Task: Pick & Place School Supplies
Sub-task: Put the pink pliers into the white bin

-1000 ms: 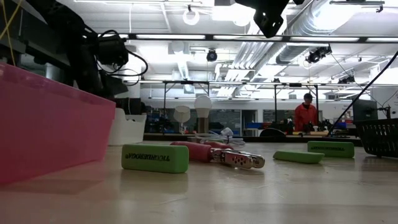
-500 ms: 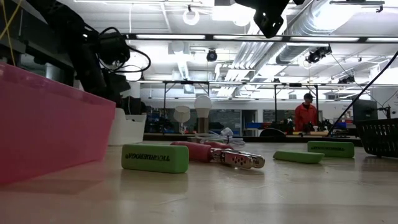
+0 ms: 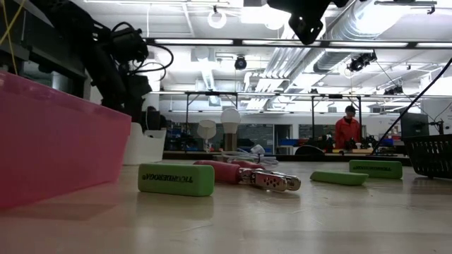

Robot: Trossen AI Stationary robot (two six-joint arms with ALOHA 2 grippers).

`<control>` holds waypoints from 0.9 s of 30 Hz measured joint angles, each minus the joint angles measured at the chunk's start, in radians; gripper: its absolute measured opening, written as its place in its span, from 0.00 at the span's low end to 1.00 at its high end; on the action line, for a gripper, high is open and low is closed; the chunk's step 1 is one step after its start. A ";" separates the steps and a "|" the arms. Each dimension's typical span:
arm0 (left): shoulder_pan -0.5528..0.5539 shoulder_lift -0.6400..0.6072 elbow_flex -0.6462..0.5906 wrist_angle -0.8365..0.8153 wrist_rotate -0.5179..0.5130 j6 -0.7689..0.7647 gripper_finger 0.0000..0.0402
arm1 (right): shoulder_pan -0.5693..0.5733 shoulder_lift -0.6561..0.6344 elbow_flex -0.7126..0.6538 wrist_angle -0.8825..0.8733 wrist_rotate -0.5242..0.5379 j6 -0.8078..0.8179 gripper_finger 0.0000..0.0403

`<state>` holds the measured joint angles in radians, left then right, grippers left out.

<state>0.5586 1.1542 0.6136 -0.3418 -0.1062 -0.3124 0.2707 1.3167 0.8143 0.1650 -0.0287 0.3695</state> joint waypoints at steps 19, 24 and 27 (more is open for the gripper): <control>-0.507 -0.154 0.001 0.217 0.004 0.222 0.41 | -0.004 0.000 0.000 -0.009 0.004 -0.007 0.39; -0.656 -0.087 0.001 0.342 -0.073 0.269 0.41 | -0.004 0.000 0.000 -0.060 0.004 0.023 0.39; -0.712 -0.024 0.016 0.368 -0.091 0.290 0.41 | -0.004 0.000 0.000 -0.095 0.004 0.048 0.39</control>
<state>-0.1536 1.1306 0.6301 0.0265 -0.1973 -0.0227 0.2665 1.3167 0.8143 0.0701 -0.0246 0.4170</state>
